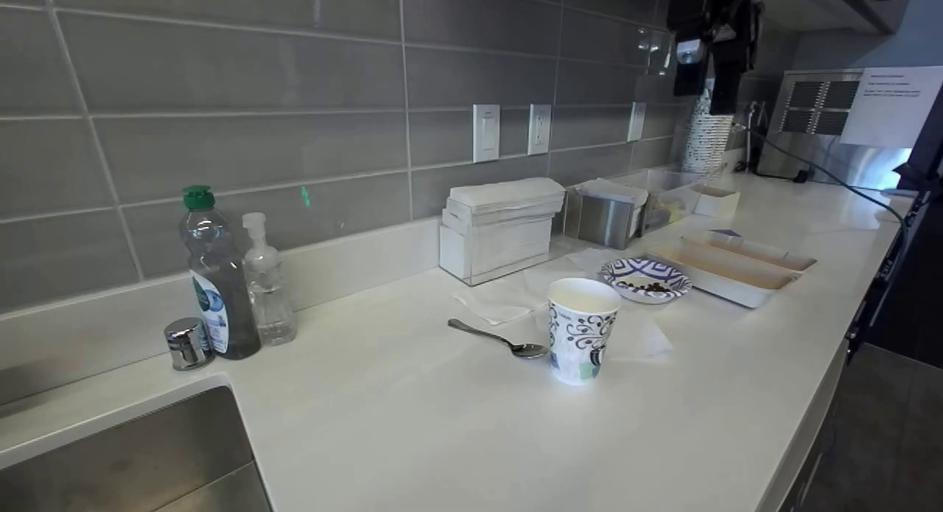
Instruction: Take the tissue paper out of the dispenser and put it into the take-away food container
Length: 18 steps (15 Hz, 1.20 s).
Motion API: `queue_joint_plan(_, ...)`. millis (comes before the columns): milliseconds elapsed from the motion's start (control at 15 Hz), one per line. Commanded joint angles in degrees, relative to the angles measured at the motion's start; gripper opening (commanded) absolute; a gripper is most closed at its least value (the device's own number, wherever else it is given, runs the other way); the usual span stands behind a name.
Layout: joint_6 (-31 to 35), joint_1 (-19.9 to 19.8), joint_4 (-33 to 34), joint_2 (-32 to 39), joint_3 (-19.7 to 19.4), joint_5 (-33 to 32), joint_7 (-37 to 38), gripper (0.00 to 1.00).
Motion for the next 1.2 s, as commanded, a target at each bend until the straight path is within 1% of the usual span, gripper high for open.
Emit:
queue_joint_plan(0, 1.0, -2.1, -5.5, -4.8, -3.7, -0.3, -6.4, 1.00)
queue_joint_plan(200, 3.6, -4.9, -7.8, -6.1, -6.4, -3.0, -8.9, 1.00)
queue_joint_plan(333, 5.9, -6.6, -8.5, -5.8, -8.3, -4.3, -10.6, 1.00)
queue_joint_plan(533, 10.7, -8.9, -7.5, -2.6, -10.2, -7.5, -11.4, 1.00)
queue_joint_plan(933, 21.2, -12.6, -5.8, 5.0, -10.9, -13.9, -8.0, 1.00)
queue_joint_plan(1067, 24.9, -14.2, -5.3, 8.0, -11.3, -14.9, -4.6, 1.00)
queue_joint_plan(1133, 22.5, -12.9, -6.6, 4.6, -11.2, -13.4, -7.7, 1.00)
